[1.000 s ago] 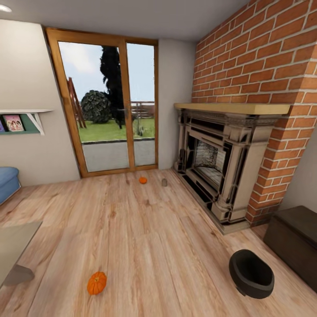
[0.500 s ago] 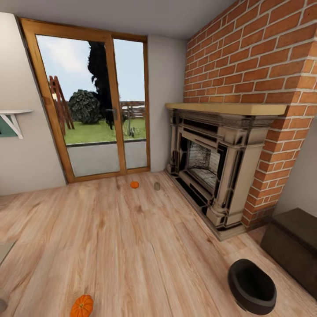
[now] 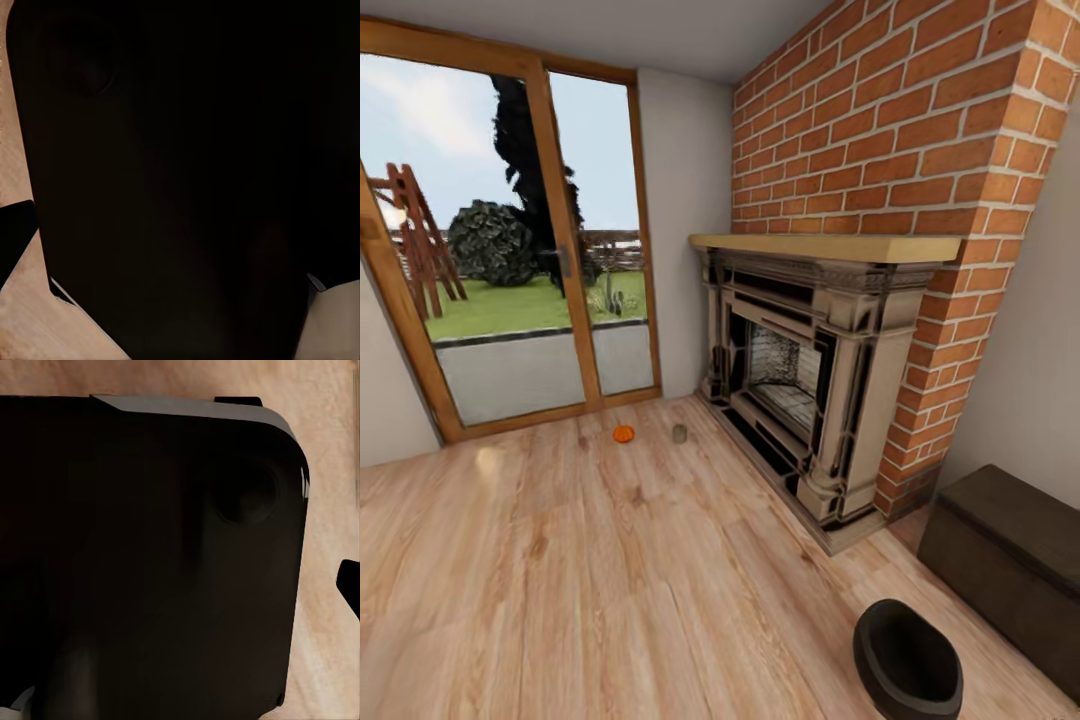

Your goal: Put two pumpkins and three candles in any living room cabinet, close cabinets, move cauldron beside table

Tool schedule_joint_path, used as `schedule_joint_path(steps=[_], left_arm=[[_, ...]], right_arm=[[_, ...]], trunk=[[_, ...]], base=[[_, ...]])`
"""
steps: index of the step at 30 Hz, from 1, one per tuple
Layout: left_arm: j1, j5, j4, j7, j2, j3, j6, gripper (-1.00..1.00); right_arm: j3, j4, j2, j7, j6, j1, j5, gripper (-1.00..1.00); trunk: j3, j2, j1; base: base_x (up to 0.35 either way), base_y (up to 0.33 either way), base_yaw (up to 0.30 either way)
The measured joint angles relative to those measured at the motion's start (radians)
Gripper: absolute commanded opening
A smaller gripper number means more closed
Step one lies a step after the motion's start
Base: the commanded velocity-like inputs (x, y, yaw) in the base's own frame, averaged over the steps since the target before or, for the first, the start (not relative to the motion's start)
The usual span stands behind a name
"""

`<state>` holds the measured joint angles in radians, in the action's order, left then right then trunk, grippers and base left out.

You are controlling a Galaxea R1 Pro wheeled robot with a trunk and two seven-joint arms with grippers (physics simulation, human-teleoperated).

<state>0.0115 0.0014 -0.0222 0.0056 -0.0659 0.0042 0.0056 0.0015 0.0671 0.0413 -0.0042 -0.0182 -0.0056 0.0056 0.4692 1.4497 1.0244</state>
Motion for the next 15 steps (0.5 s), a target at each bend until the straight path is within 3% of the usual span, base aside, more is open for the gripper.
schedule_joint_path(steps=[15], left_arm=[[0.0,0.0,0.0,0.0,0.0,0.0,0.0,1.0]], right_arm=[[0.0,0.001,0.0,0.0,0.0,0.0,0.0,1.0]], trunk=[[0.0,0.0,0.0]], base=[[0.267,0.0,-0.238]])
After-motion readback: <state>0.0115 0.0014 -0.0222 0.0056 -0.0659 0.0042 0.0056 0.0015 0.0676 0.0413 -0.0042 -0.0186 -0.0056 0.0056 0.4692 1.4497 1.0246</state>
